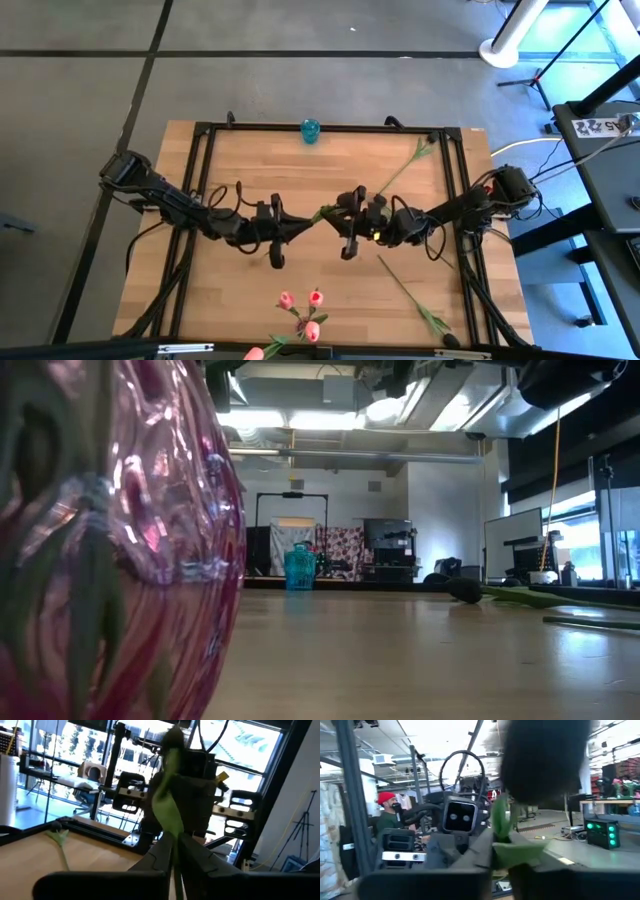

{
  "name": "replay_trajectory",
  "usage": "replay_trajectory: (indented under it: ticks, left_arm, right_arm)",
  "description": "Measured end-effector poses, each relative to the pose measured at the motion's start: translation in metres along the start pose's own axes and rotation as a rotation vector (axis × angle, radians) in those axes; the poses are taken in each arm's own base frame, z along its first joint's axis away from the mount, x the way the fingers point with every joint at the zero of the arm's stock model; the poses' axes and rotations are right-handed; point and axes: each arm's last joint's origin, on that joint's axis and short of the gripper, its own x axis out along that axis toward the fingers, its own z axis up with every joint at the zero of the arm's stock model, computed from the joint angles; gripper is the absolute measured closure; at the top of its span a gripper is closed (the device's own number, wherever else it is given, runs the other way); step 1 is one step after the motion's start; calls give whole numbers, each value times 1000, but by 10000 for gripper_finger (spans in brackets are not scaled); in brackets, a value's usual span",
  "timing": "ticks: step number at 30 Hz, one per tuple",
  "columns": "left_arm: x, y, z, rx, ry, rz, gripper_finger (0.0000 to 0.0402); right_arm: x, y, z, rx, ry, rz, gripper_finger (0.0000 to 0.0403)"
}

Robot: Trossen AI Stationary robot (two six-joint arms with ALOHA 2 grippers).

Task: Sort flowers into vase by color
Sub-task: Put the left black flower into the blue vase

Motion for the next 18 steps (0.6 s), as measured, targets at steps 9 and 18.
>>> replay_trajectory:
  ticks: [9,18]
  left_arm:
    - [-6,-2,-1,71,66,16,324]
    - [-58,6,37,192,214,242,288]
  right_arm:
    - [-1,0,3,-61,51,-5,395]
    - [-7,-22,54,-287,89,-185,397]
